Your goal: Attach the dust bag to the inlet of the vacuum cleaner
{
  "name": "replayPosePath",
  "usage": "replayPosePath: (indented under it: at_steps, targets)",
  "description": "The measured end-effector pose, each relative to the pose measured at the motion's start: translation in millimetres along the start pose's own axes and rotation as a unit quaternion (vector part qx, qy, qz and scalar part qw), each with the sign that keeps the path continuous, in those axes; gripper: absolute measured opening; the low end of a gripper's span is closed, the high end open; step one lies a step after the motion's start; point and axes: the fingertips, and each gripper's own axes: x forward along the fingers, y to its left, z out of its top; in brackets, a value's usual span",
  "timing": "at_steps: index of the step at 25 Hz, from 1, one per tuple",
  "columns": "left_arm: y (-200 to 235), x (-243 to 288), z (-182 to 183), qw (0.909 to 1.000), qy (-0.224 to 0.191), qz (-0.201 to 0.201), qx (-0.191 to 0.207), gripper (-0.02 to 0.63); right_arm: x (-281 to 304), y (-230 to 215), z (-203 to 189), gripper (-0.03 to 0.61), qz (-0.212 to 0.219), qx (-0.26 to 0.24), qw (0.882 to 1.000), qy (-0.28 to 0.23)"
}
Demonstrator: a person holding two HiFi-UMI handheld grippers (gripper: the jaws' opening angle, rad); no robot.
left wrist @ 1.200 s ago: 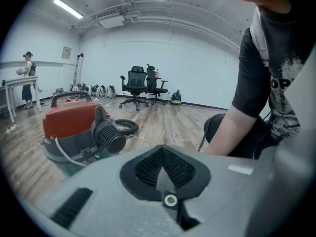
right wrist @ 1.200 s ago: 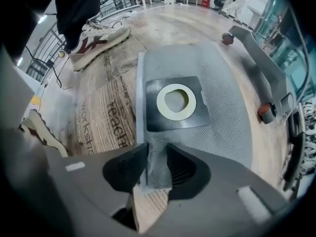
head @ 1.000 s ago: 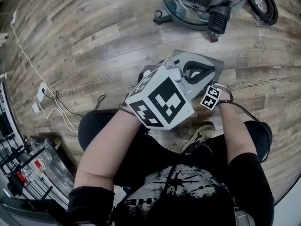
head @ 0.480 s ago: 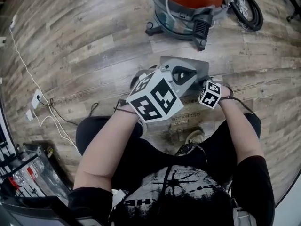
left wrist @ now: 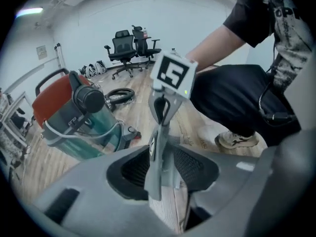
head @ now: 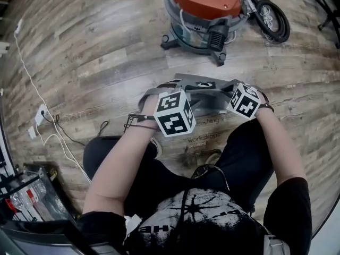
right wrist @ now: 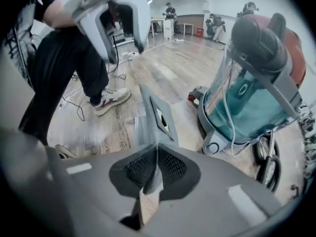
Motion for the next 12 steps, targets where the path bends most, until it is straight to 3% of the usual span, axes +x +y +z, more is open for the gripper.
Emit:
replayPosePath:
  at_steps: [6, 9, 11, 12]
  targets:
    - [-4.0, 23.6, -33.6, 0.9978, 0.059, 0.006, 0.028, 0.161, -51.2, 19.5, 30.0, 0.017, 0.040, 0.011, 0.997, -0.060]
    - [-4.1, 26.6, -28.5, 0.9975, 0.059, 0.003, 0.040, 0.160, -68.9, 30.0, 39.2, 0.017, 0.048, 0.013, 0.995, -0.083]
    - [-1.6, 25.5, -23.5, 0.9980, 0.054, 0.002, 0.033, 0.062, -77.1, 31.3, 39.8, 0.017, 0.046, 0.018, 0.994, -0.093]
    - [0.2, 24.7, -21.0, 0.9981, 0.052, 0.002, 0.032, 0.051, -80.0, 30.3, 39.4, 0.017, 0.044, 0.020, 0.994, -0.096]
